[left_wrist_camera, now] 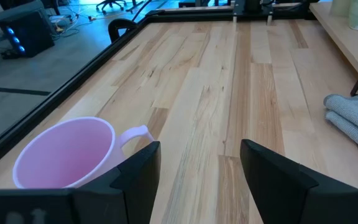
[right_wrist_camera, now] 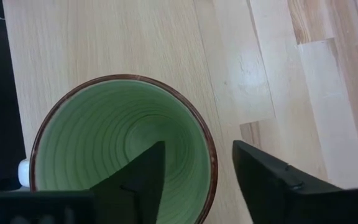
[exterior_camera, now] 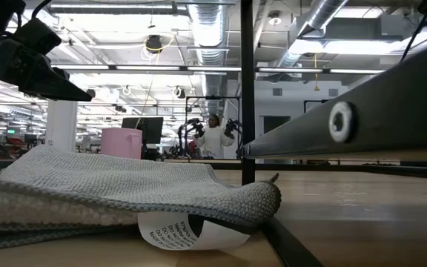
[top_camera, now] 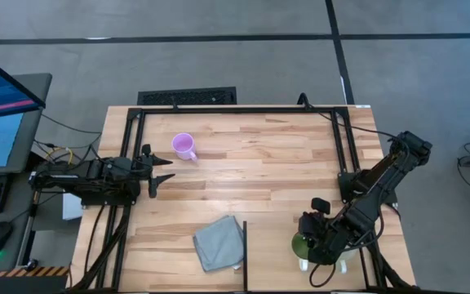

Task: Stack small to large cups/mugs on shelf
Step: Put the pink mug on the shelf

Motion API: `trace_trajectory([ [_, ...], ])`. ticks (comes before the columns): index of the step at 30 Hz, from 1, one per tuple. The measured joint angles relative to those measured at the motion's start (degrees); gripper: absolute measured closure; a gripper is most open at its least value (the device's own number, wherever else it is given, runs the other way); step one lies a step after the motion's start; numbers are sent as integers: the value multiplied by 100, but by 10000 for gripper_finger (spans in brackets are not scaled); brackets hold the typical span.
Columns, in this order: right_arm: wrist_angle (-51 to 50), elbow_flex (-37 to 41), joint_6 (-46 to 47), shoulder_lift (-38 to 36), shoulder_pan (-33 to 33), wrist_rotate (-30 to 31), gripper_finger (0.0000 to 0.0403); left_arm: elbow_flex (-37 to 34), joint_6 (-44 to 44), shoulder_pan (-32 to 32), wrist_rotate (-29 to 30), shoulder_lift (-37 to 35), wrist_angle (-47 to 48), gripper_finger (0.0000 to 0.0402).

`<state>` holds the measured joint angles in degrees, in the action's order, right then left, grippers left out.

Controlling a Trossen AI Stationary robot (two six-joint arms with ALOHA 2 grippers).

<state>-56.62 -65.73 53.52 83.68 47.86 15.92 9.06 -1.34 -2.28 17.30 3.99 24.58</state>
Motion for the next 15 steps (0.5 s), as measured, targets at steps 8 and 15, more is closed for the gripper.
trace_trajectory([
  [8,15,0,2,0,0,-24,125,0,0,1,0,-1,0,188],
  [15,24,0,-247,-7,-44,-50,106,0,0,0,0,-2,0,188],
])
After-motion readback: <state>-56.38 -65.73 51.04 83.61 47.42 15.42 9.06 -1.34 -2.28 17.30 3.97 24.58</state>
